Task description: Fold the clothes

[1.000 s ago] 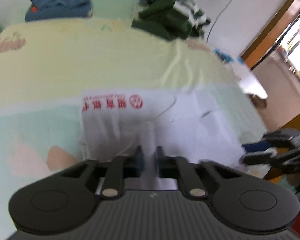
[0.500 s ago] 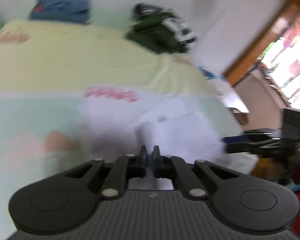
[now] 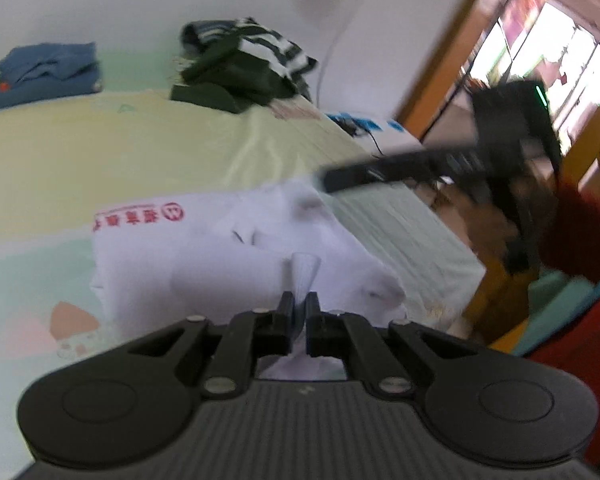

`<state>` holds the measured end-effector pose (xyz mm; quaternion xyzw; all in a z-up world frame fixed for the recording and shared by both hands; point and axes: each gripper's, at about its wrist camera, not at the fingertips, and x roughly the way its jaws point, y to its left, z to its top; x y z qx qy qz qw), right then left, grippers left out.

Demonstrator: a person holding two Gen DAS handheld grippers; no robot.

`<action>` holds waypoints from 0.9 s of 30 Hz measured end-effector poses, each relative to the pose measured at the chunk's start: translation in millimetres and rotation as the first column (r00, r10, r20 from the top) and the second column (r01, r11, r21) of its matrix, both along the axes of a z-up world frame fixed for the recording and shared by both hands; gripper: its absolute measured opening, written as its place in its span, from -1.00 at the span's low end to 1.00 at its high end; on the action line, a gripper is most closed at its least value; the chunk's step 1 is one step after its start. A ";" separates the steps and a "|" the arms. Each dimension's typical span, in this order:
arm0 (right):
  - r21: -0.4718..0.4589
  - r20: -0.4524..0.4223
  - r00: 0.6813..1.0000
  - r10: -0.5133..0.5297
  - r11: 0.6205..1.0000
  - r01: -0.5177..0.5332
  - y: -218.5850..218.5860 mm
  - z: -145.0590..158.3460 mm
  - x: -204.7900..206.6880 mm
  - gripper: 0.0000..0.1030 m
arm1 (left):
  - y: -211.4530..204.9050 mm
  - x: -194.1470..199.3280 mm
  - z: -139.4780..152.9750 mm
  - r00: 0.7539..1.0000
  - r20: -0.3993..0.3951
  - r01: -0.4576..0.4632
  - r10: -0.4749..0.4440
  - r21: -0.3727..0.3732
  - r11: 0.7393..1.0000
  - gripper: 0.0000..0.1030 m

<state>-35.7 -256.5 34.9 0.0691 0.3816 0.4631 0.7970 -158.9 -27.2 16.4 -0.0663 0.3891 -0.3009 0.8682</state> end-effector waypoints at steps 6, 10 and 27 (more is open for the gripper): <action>-0.150 -0.024 0.989 0.144 0.978 -0.146 73.5 -9.8 5.8 -0.36 | 6.4 1.4 -0.6 1.000 0.007 -0.021 0.021 -0.001 1.000 -1.00; -0.229 -0.073 0.979 0.191 0.952 -0.202 92.1 -25.2 8.8 -0.40 | 10.6 -5.0 3.8 1.000 0.022 -0.021 0.021 -0.007 1.000 -1.00; -0.183 -0.348 0.929 0.126 0.963 -0.198 71.6 -46.1 22.2 -0.90 | 7.5 -0.2 -1.7 0.997 -0.012 0.076 -0.076 -0.009 0.997 -1.00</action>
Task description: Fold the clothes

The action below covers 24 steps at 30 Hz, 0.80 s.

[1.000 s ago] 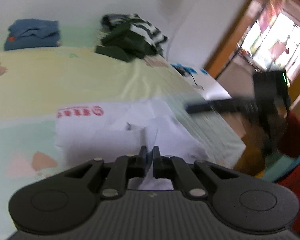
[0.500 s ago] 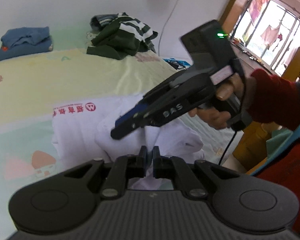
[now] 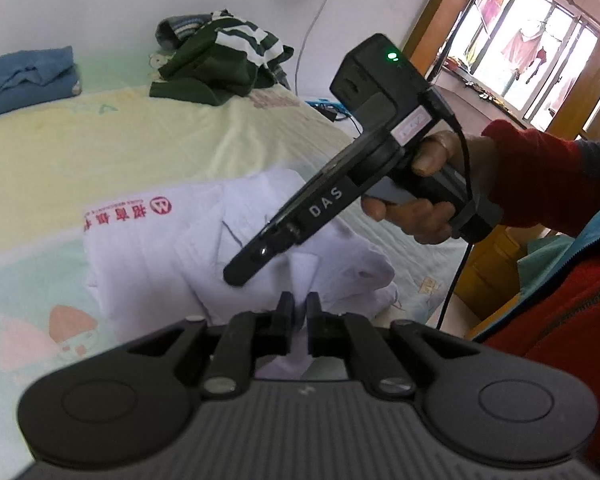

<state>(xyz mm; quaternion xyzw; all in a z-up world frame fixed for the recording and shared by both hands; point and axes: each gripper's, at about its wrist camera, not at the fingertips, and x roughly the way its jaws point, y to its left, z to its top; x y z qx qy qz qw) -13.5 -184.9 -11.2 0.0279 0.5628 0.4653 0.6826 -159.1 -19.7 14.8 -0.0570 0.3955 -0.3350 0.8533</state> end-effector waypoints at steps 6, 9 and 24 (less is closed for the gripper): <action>0.014 0.045 0.998 -0.042 0.999 0.041 -29.4 18.7 -8.7 -0.91 | -1.3 0.9 -6.1 0.999 -0.027 0.020 -0.020 -0.008 1.000 -1.00; -0.009 0.054 0.996 -0.072 0.997 0.072 -39.9 21.4 -10.1 -0.91 | 0.5 4.0 -7.3 0.999 -0.035 0.021 -0.021 -0.013 1.000 -0.99; 0.003 0.006 0.995 -0.104 0.995 0.103 -76.6 21.6 -21.7 -0.41 | 21.8 14.2 -7.3 0.998 -0.056 -0.018 0.019 0.013 1.000 -0.90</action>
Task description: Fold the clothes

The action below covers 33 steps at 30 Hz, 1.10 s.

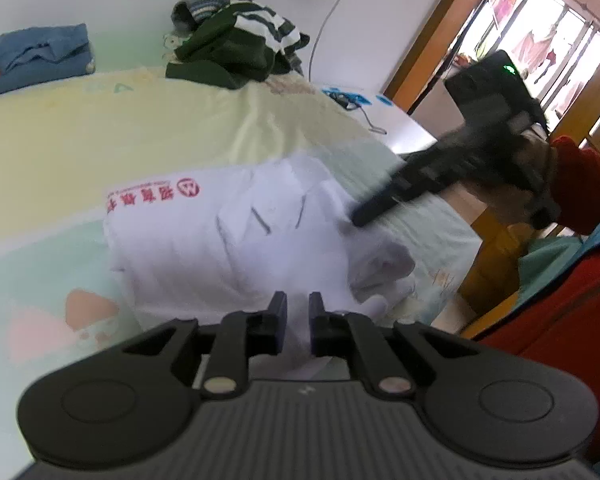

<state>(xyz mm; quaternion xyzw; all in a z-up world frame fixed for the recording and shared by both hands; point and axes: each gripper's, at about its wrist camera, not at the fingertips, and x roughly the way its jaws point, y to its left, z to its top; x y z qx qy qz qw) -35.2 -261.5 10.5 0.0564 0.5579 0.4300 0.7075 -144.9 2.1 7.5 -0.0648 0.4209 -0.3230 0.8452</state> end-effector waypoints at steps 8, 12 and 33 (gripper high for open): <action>-0.081 0.098 0.978 0.182 0.981 -0.174 20.0 -16.8 -54.7 -0.40 | -8.0 3.9 3.6 0.994 0.096 0.038 -0.059 0.207 0.978 -0.42; -0.238 0.420 0.826 0.376 0.924 -0.299 27.1 3.7 -96.8 -0.26 | -9.3 -2.6 8.2 0.986 0.100 0.101 -0.134 0.283 0.954 -0.41; -0.379 0.677 0.472 0.564 0.818 -0.433 66.2 18.0 -110.0 -0.94 | -42.0 -30.4 -12.3 0.956 0.078 0.236 -0.283 0.370 0.899 0.36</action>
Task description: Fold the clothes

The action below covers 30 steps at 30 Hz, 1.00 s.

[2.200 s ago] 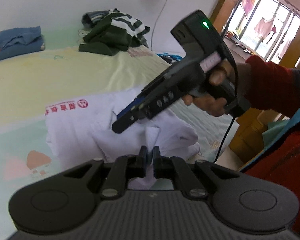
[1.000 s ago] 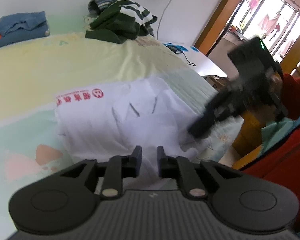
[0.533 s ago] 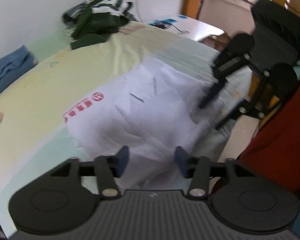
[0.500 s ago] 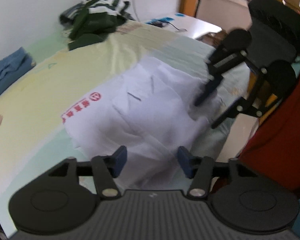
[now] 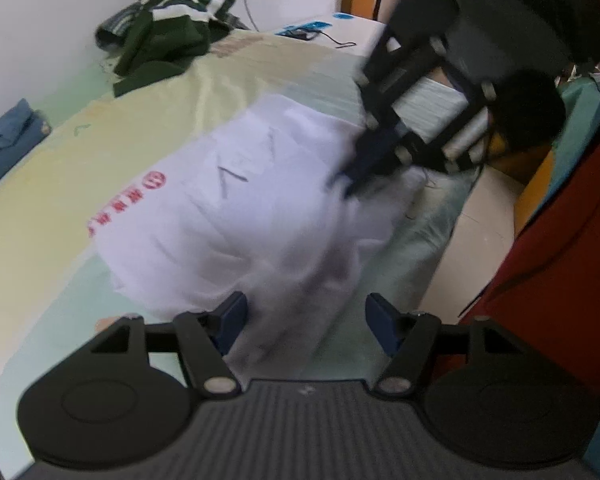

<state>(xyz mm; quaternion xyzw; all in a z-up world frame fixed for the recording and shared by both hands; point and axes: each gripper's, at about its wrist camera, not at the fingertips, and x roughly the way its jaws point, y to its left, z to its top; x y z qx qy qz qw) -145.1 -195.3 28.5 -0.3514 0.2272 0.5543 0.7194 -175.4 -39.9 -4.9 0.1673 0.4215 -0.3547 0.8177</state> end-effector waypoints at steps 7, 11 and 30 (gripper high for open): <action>0.055 0.114 0.991 0.068 0.996 -0.075 40.2 10.0 25.4 -0.94 | 1.2 0.6 -9.6 0.999 -0.034 -0.044 0.043 -0.035 0.998 0.44; 0.035 0.149 0.982 0.119 0.991 -0.125 70.6 -2.2 42.3 -0.94 | 6.7 1.8 -10.4 0.996 -0.052 -0.077 0.074 -0.055 0.996 0.49; 0.120 -0.461 0.705 -0.539 0.749 0.652 -68.6 -8.1 83.4 -0.64 | 18.4 24.0 46.6 0.989 0.010 -0.144 0.150 -0.229 0.963 0.51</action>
